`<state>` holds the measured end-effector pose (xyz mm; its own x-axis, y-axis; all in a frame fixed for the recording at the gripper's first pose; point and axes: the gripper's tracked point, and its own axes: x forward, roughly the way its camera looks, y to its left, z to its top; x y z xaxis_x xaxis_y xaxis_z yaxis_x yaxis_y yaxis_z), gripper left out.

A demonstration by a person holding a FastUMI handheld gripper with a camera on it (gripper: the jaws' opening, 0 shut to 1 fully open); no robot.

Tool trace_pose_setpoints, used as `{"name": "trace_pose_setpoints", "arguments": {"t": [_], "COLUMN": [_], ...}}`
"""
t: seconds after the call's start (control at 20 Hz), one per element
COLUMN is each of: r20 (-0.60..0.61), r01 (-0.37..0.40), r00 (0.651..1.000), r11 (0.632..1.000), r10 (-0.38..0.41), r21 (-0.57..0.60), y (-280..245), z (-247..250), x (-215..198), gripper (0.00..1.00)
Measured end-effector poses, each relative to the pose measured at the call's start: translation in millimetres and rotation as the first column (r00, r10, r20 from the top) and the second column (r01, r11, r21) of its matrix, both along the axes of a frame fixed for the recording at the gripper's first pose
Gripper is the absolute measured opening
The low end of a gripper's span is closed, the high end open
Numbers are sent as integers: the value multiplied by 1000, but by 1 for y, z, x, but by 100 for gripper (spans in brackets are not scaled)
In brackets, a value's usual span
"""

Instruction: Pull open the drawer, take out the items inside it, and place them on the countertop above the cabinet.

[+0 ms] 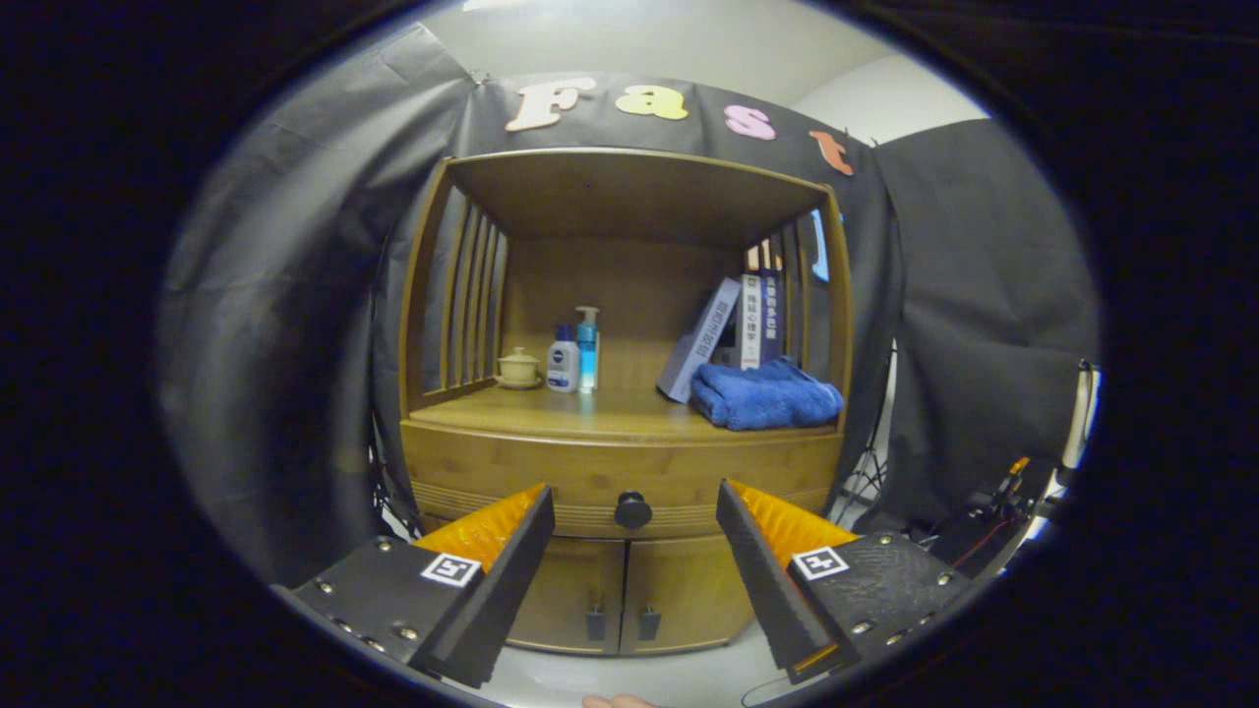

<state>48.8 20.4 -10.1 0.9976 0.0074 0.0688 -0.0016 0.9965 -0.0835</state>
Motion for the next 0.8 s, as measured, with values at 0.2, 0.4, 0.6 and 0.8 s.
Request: {"name": "trace_pose_setpoints", "arguments": {"t": [0.2, 0.4, 0.6, 0.8], "r20": [26, 43, -56, -50], "r01": [-39, -23, 9, 2], "r00": [999, 999, 998, 999], "r11": [997, 999, 999, 998], "r10": [37, 21, -7, 1], "r21": [71, 49, 34, 60], "y": [9, 11, 12, 17], "z": [3, -8, -50, -62], "x": [27, 68, 105, 133], "gripper": [100, 99, 100, 99]}}
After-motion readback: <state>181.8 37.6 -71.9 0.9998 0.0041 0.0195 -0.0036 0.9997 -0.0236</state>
